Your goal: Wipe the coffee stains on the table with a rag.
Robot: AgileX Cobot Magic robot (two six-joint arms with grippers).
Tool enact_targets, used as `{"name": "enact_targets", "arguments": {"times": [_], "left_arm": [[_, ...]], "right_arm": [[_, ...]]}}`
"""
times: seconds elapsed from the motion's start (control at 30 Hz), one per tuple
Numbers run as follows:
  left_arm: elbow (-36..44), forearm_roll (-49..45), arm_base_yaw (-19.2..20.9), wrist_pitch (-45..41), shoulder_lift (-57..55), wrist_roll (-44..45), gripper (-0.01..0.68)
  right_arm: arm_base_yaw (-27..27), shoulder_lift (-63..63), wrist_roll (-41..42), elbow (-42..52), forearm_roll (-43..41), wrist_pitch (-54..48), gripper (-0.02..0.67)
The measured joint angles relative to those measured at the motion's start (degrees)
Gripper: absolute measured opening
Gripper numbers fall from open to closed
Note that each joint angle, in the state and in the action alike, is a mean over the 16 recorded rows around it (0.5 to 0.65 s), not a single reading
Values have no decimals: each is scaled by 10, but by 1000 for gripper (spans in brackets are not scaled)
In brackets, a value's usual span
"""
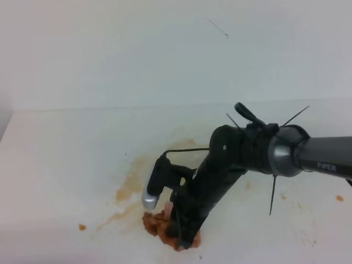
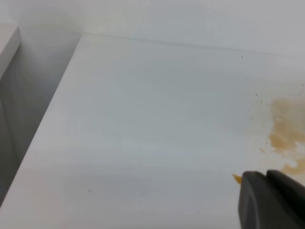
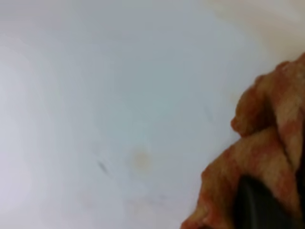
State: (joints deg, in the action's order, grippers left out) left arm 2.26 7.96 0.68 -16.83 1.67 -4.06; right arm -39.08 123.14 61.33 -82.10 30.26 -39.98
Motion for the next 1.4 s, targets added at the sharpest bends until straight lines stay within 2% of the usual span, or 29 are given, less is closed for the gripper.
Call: {"name": "enact_targets", "arguments": {"times": [0.2, 0.37, 0.8, 1.1, 1.27, 1.4], "left_arm": [[0, 0, 0, 0, 0, 0, 1], [0, 0, 0, 0, 0, 0, 1], [-1, 0, 0, -1, -2, 0, 0], [-1, 0, 0, -1, -1, 0, 0], [0, 0, 0, 0, 0, 0, 1], [0, 0, 0, 0, 0, 0, 1]], "right_arm": [[-11, 4, -13, -12, -9, 24, 45], [8, 20, -31, -48, -25, 32, 35], [126, 109, -98, -217, -67, -38, 16], [226, 124, -139, -258, -102, -79, 17], [256, 117, -128, -258, -73, -102, 14], [250, 114, -106, -258, -25, -115, 14]]}}
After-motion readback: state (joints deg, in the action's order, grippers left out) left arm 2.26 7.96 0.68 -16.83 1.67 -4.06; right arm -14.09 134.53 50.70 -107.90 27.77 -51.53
